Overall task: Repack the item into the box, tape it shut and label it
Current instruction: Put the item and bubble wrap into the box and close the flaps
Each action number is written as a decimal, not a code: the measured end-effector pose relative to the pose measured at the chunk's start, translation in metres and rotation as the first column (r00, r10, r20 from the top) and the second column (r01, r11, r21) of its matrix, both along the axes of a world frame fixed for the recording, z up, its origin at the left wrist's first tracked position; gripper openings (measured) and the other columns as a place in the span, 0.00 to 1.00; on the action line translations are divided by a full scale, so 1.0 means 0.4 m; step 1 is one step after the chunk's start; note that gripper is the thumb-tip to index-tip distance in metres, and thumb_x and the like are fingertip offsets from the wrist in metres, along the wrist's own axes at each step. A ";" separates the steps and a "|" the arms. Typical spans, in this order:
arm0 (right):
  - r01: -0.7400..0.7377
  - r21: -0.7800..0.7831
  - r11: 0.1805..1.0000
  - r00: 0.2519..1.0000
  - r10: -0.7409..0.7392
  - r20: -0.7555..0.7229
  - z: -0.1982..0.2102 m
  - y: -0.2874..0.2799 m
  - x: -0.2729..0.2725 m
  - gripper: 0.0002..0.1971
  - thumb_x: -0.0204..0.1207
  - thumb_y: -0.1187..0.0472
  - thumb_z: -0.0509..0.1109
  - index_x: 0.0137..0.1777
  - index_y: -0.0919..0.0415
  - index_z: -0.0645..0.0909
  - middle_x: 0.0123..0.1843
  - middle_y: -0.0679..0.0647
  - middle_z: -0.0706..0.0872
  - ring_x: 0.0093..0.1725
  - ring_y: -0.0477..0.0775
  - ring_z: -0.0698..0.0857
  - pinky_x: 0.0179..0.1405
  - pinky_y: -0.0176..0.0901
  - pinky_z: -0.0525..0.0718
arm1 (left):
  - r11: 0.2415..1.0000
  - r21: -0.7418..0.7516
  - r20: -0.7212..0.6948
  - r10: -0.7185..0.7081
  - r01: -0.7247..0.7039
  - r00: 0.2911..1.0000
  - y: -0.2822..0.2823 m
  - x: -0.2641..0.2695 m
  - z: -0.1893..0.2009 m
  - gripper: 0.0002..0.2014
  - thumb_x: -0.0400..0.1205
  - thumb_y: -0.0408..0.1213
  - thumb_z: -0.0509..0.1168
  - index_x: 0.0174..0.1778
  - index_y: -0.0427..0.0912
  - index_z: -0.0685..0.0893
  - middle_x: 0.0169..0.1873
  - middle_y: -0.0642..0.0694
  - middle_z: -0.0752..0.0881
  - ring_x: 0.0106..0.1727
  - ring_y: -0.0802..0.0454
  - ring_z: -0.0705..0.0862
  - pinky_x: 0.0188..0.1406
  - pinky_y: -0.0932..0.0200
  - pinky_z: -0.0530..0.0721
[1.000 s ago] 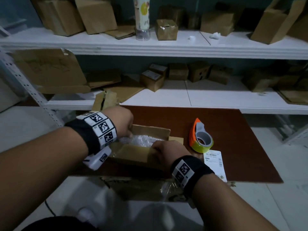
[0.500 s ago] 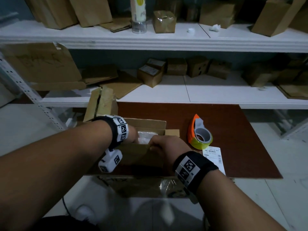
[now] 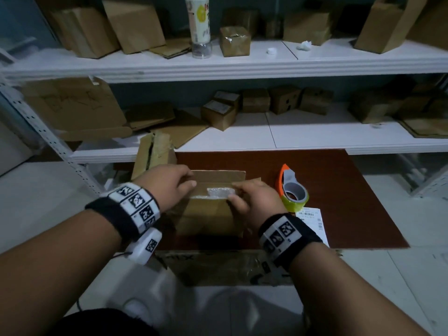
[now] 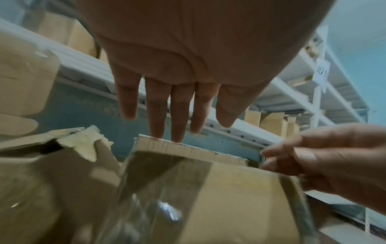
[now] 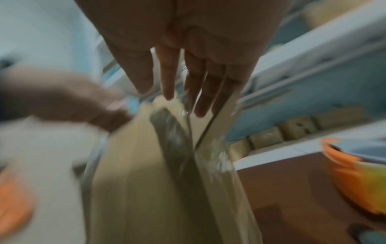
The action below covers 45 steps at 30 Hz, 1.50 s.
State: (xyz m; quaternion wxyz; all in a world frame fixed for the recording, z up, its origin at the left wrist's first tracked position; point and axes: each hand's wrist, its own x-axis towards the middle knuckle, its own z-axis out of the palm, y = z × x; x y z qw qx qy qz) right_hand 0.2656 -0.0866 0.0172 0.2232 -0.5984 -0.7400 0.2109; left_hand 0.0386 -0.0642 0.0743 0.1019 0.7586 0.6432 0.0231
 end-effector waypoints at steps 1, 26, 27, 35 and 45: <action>0.065 0.010 0.998 0.994 -0.064 -0.085 0.003 -0.009 0.014 0.20 0.82 0.46 0.67 0.71 0.49 0.81 0.66 0.49 0.83 0.63 0.49 0.81 0.66 0.43 0.78 | 1.000 0.025 0.028 0.008 -0.009 1.000 -0.025 -0.005 -0.002 0.19 0.85 0.54 0.62 0.69 0.53 0.80 0.61 0.51 0.85 0.54 0.55 0.79 0.53 0.55 0.77; 0.477 -0.286 0.831 0.621 -0.549 -0.559 -0.189 -0.179 0.269 0.09 0.80 0.52 0.73 0.40 0.55 0.86 0.40 0.60 0.90 0.40 0.58 0.88 0.43 0.53 0.86 | 0.982 0.083 0.290 0.138 -0.168 0.947 -0.270 0.134 -0.173 0.37 0.81 0.53 0.68 0.84 0.53 0.61 0.87 0.57 0.52 0.87 0.54 0.49 0.86 0.47 0.54; 0.453 -0.301 0.839 0.619 -0.540 -0.571 -0.185 -0.177 0.262 0.08 0.80 0.53 0.73 0.42 0.55 0.86 0.40 0.59 0.90 0.40 0.57 0.87 0.43 0.53 0.86 | 0.986 0.082 0.252 0.123 -0.147 0.960 -0.259 0.138 -0.174 0.39 0.81 0.53 0.68 0.86 0.53 0.57 0.87 0.56 0.48 0.87 0.55 0.45 0.86 0.48 0.50; 0.263 -0.356 0.897 0.611 -0.440 -0.658 -0.154 -0.170 0.214 0.06 0.81 0.59 0.72 0.56 0.52 0.86 0.47 0.53 0.90 0.44 0.47 0.88 0.38 0.32 0.83 | 0.998 0.013 0.016 0.055 -0.055 0.998 -0.207 0.142 -0.219 0.47 0.81 0.50 0.68 0.88 0.50 0.43 0.88 0.52 0.39 0.87 0.53 0.40 0.87 0.46 0.43; -0.002 -0.247 0.969 0.783 -0.152 -0.603 -0.156 -0.177 0.156 0.36 0.79 0.53 0.74 0.84 0.42 0.62 0.77 0.37 0.73 0.74 0.37 0.75 0.72 0.44 0.78 | 1.000 0.005 -0.010 -0.030 0.031 0.999 -0.158 0.127 -0.201 0.33 0.86 0.53 0.58 0.86 0.51 0.57 0.88 0.52 0.54 0.87 0.53 0.53 0.87 0.49 0.51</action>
